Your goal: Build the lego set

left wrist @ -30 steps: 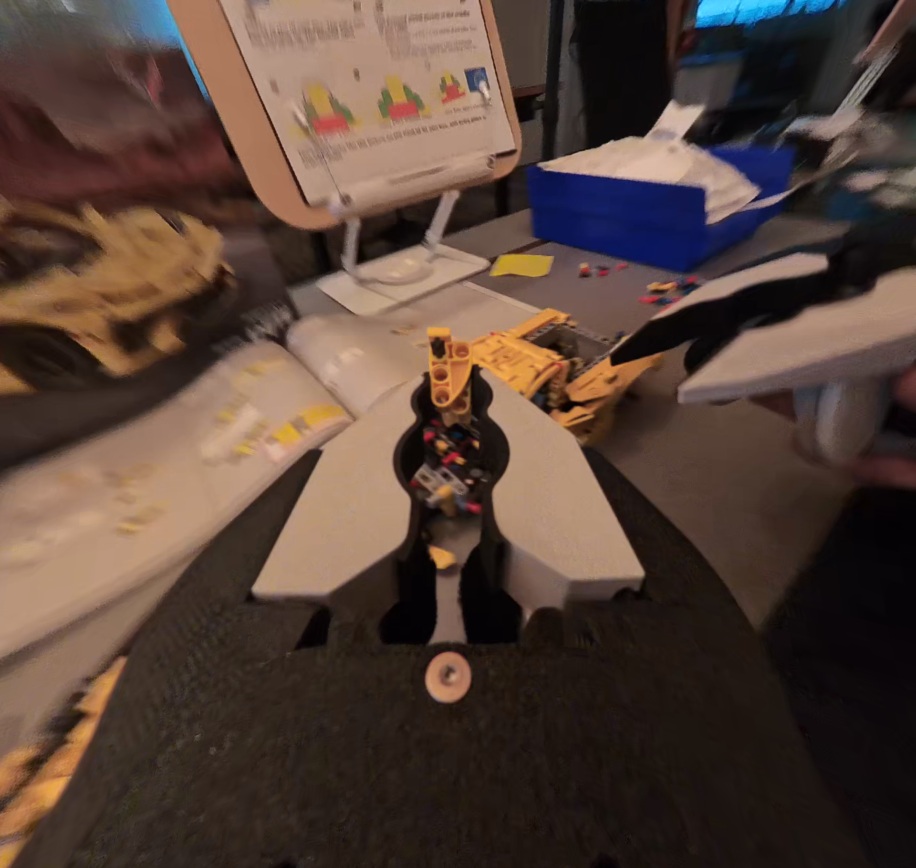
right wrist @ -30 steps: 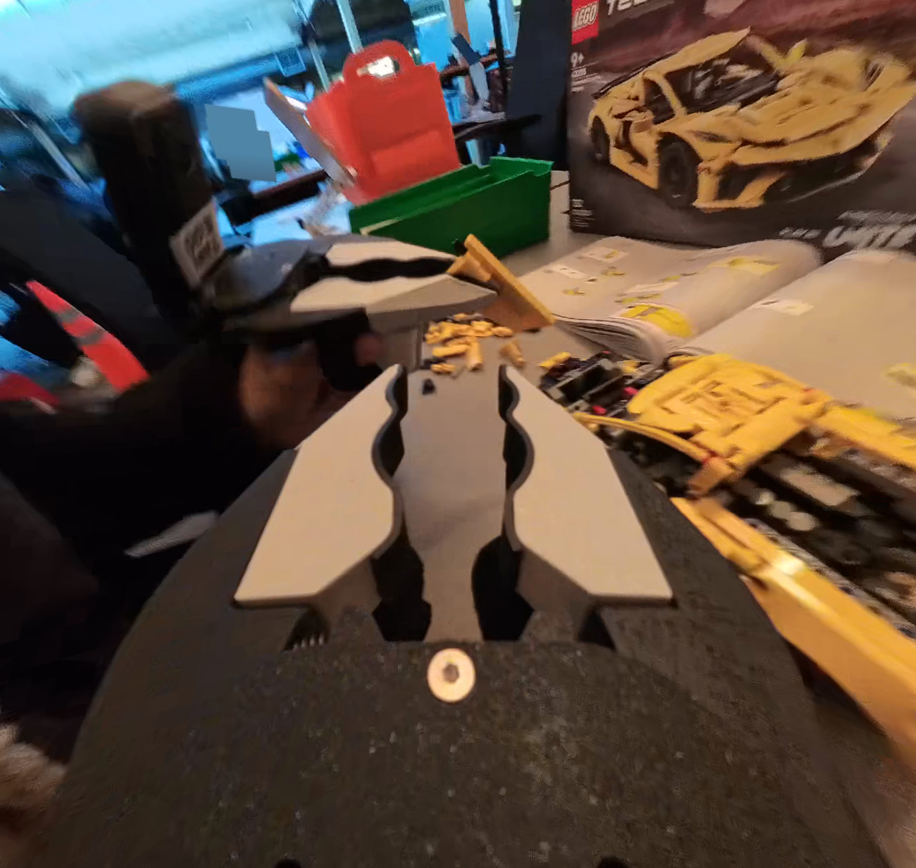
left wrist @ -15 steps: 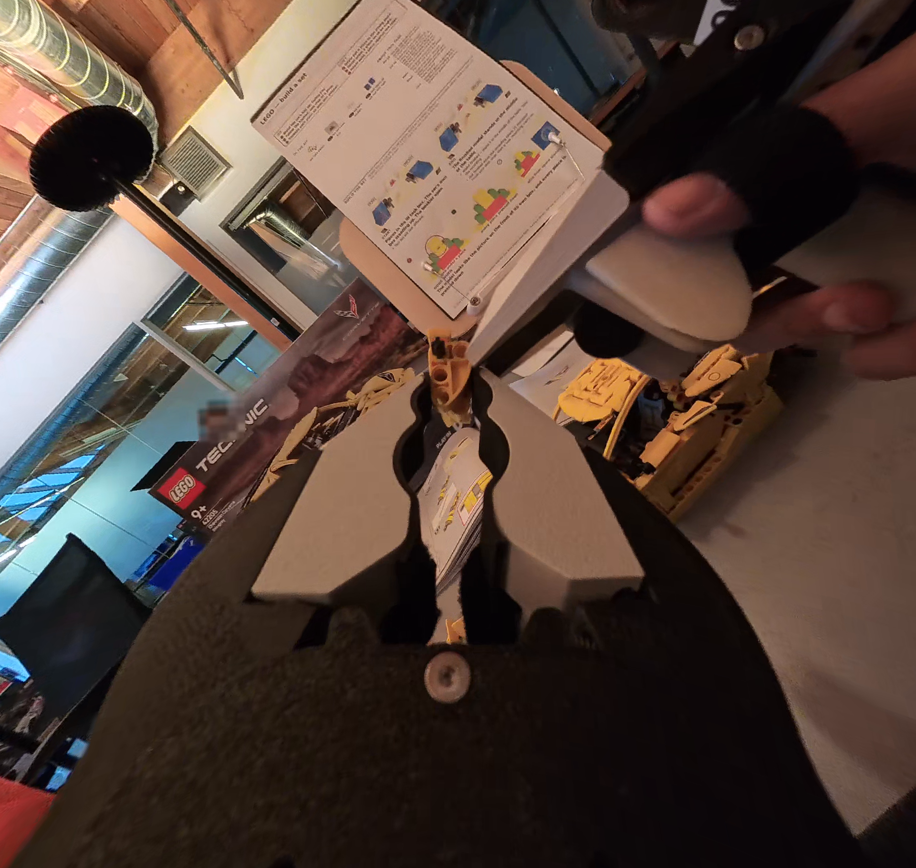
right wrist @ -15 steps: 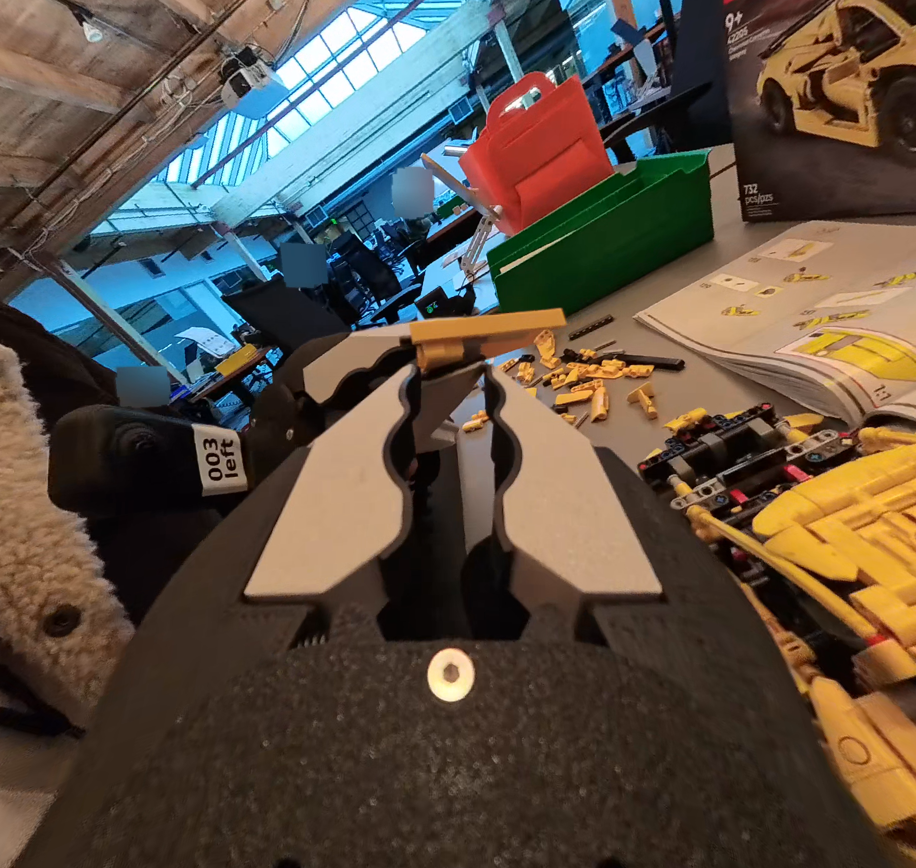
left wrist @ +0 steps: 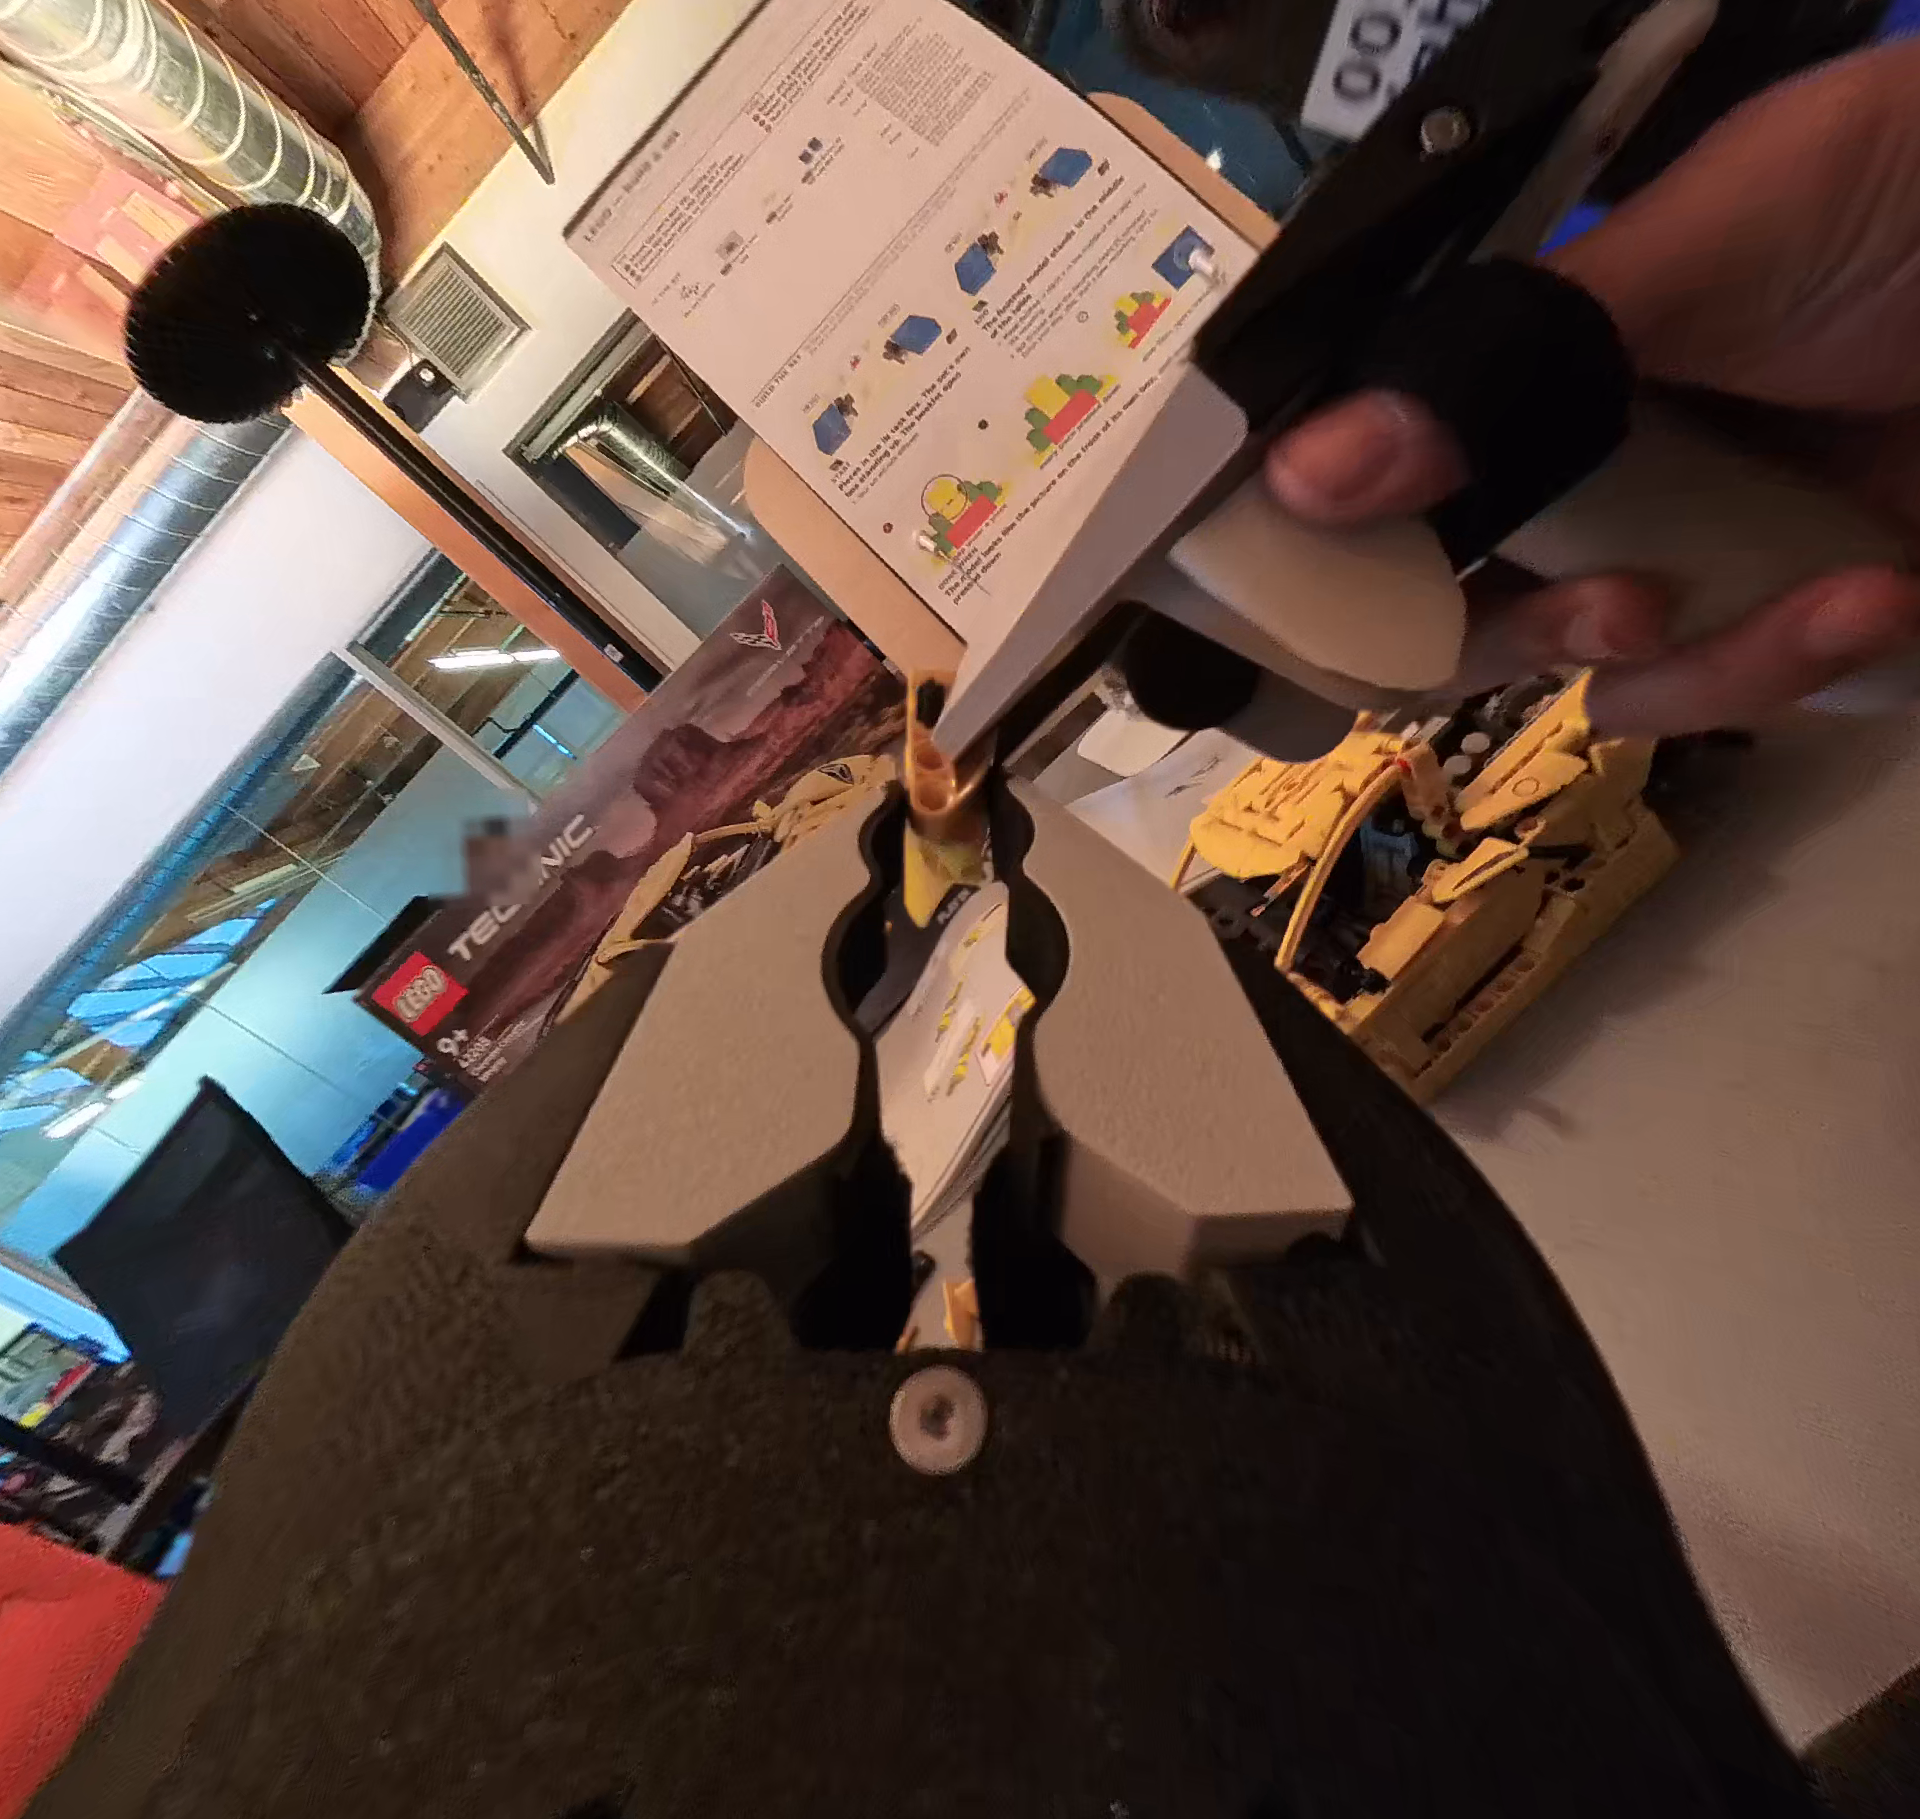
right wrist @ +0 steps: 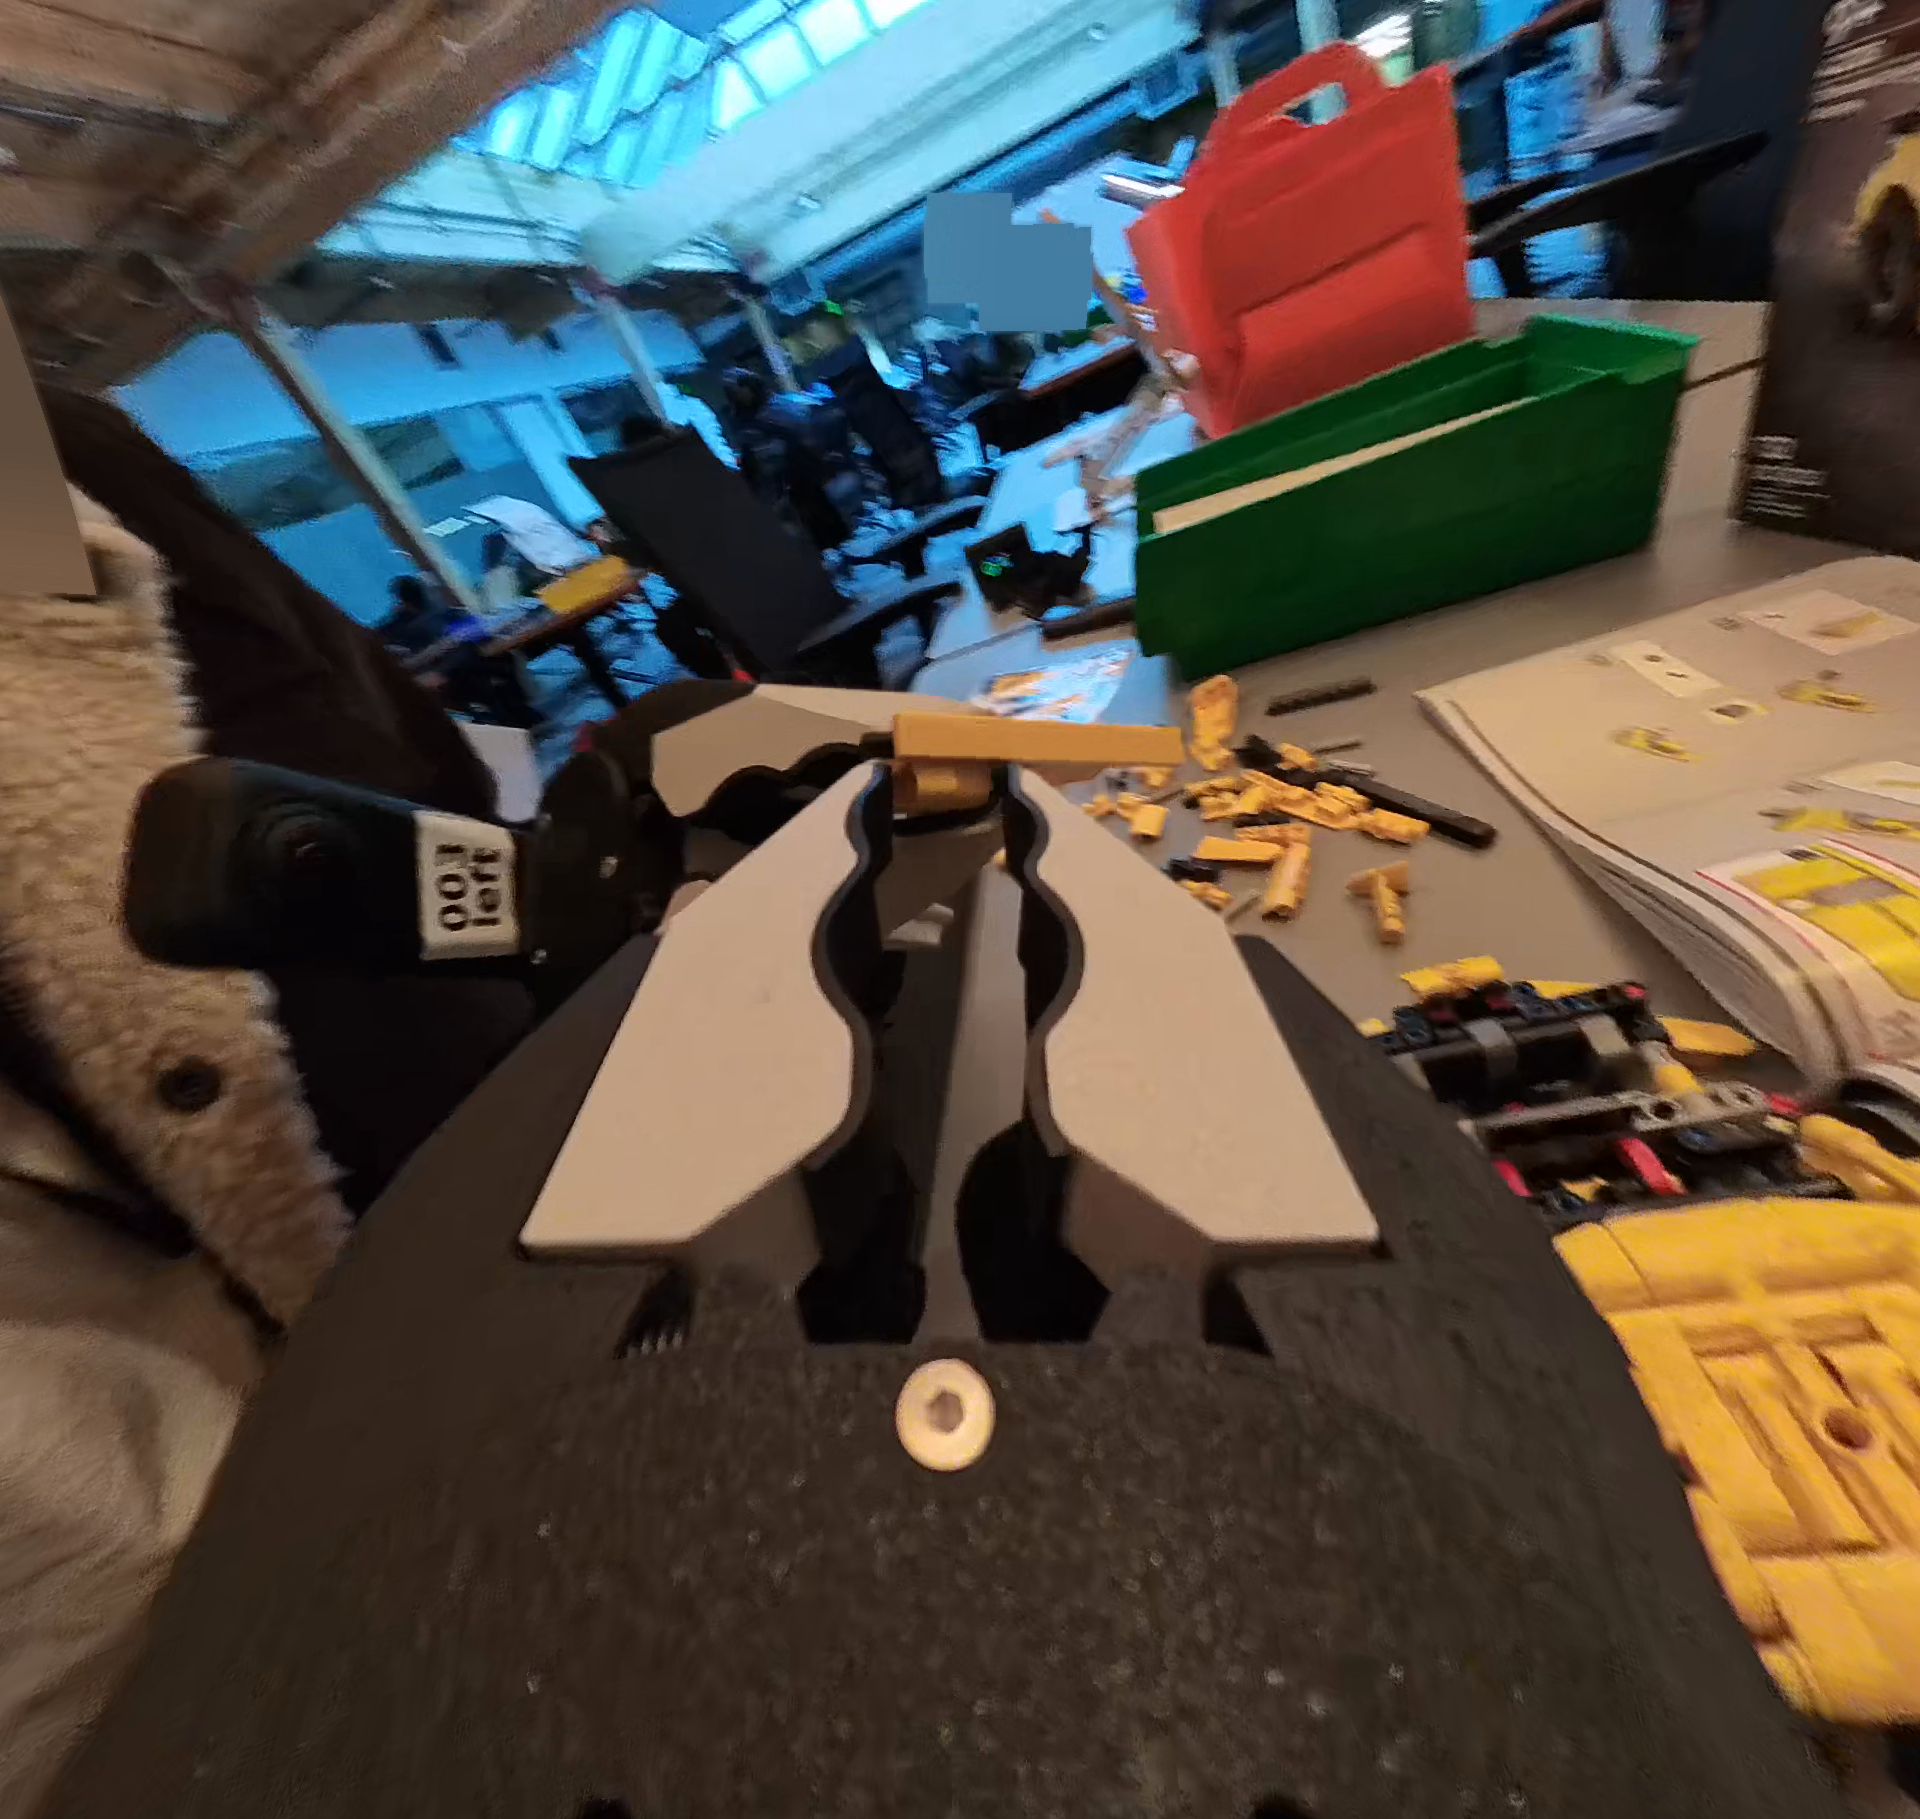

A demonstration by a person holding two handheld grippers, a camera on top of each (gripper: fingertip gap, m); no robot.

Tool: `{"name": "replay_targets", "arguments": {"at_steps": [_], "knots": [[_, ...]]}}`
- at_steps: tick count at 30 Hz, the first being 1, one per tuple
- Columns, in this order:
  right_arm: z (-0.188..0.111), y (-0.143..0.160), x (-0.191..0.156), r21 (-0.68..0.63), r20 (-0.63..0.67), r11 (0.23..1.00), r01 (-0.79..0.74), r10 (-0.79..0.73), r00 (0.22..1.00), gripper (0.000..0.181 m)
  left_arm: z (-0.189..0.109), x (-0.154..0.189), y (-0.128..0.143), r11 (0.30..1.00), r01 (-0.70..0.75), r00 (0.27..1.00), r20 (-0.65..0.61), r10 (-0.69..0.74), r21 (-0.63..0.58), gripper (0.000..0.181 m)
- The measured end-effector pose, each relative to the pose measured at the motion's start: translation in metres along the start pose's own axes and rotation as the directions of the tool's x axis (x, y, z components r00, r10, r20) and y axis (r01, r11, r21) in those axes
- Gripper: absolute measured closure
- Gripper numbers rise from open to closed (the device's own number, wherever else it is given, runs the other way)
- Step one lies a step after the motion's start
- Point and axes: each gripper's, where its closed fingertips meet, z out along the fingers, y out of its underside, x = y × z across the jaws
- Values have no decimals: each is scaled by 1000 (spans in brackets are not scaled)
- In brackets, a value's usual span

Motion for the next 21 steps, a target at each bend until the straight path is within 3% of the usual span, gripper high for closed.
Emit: {"name": "replay_targets", "arguments": {"at_steps": [6, 9, 13, 18, 21], "knots": [[-9, 3, -3, 58, 229, 987, -149, 132, 964, 164, -1, 8, -2, 992, 125, 988, -98, -121, 34, 162], [-12, 5, -5, 62, 257, 986, -153, 132, 957, 165, -3, 11, -4, 977, 207, 967, -164, -197, 50, 160], [-16, 4, -3, 94, 268, 978, -188, 157, 950, 166, -6, 12, -3, 920, 391, 885, -288, -366, 32, 156], [-21, 2, -1, 115, 302, 966, -232, 189, 935, 166, -6, 15, -2, 937, 346, 906, -279, -319, 50, 160], [-26, -2, 3, 145, 291, 961, -236, 187, 938, 166, -7, 14, -2, 899, 437, 855, -326, -404, 32, 162]]}}
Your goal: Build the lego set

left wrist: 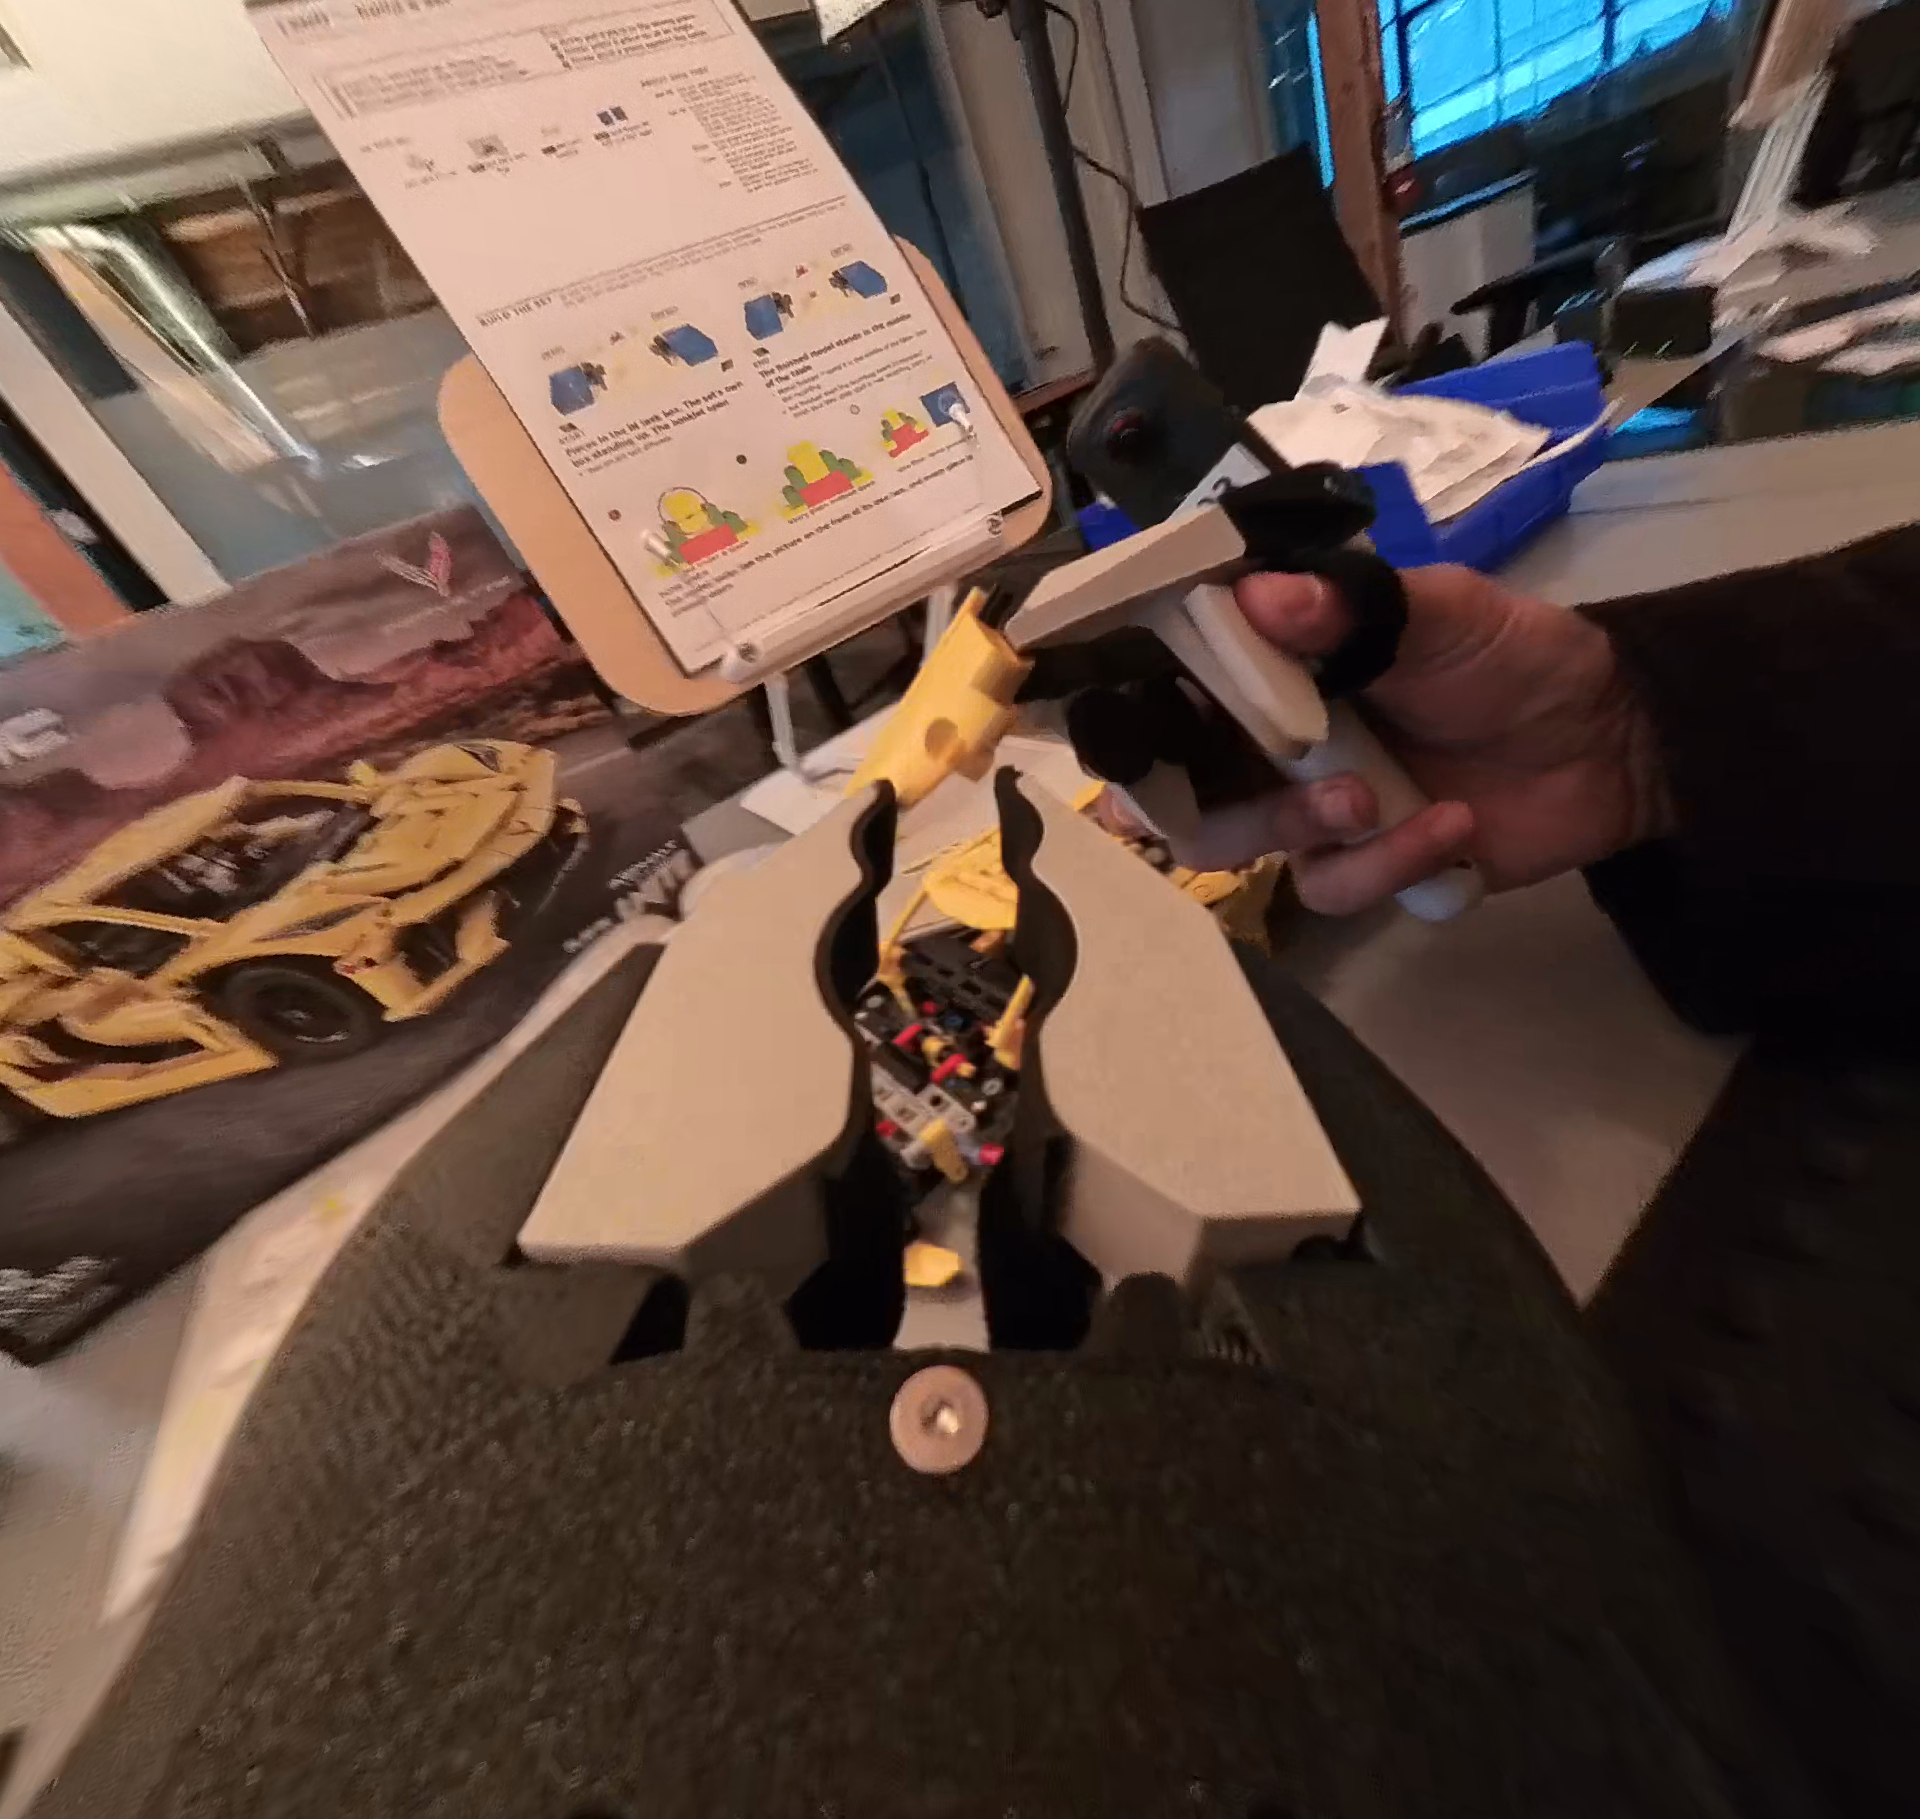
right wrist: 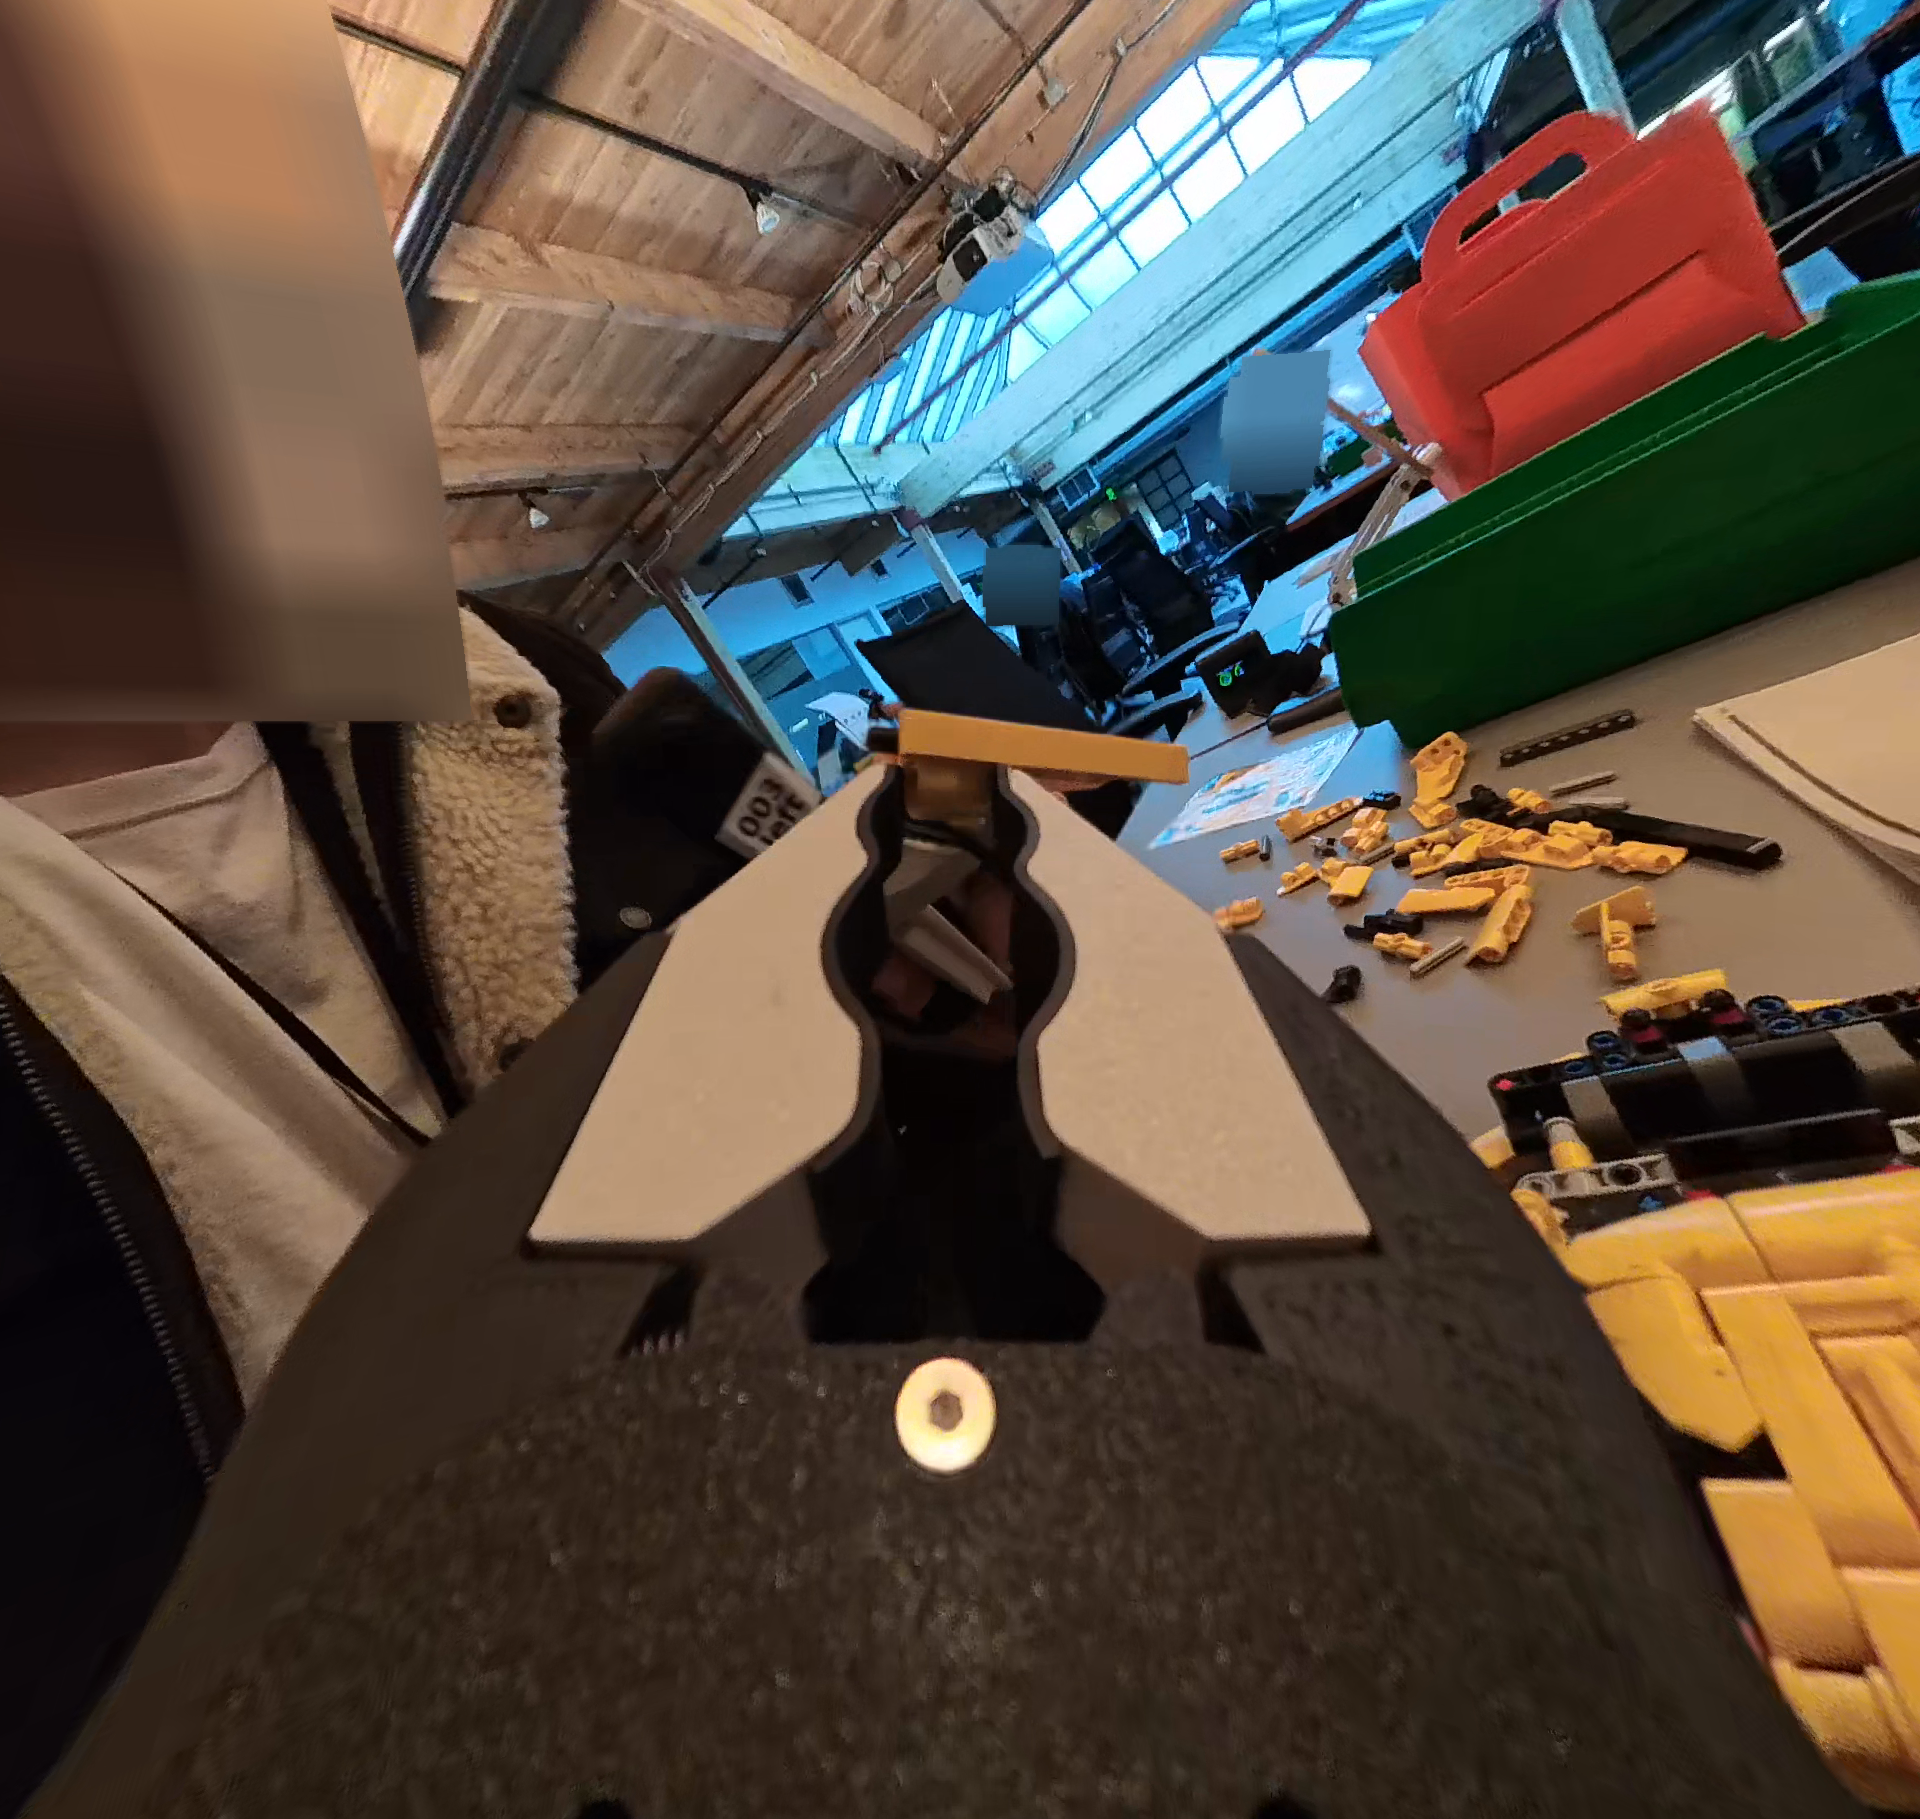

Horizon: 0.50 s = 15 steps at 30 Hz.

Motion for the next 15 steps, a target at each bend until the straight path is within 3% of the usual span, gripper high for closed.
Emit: {"name": "replay_targets", "arguments": {"at_steps": [3, 5, 8, 10, 12, 13, 15], "knots": [[-7, -12, -5, 68, 24, 998, 2, -4, 1000, 166, -1, -7, -1, 971, 238, 969, -79, -235, 26, 162], [-10, -17, -10, 94, 43, 996, 9, -13, 999, 166, 0, -8, -1, 867, 499, 851, -200, -486, 14, 158], [-9, -19, -18, 114, 98, 993, 3, -14, 995, 166, 2, -3, -3, 568, 819, 495, -403, -769, -78, 152], [-7, -16, -21, 100, 127, 995, -6, -7, 992, 166, 1, -4, -7, 352, 925, 240, -505, -829, -139, 149], [-3, -11, -25, 79, 157, 997, -12, -1, 988, 166, -2, -5, -12, 186, 957, 21, -586, -810, -223, 145], [-2, -9, -27, 65, 171, 998, -14, 3, 985, 166, -5, -8, -15, 123, 960, -60, -616, -786, -250, 144], [2, -3, -29, 38, 186, 999, -19, 12, 982, 166, -9, -12, -20, 49, 958, -154, -651, -744, -283, 144]]}}
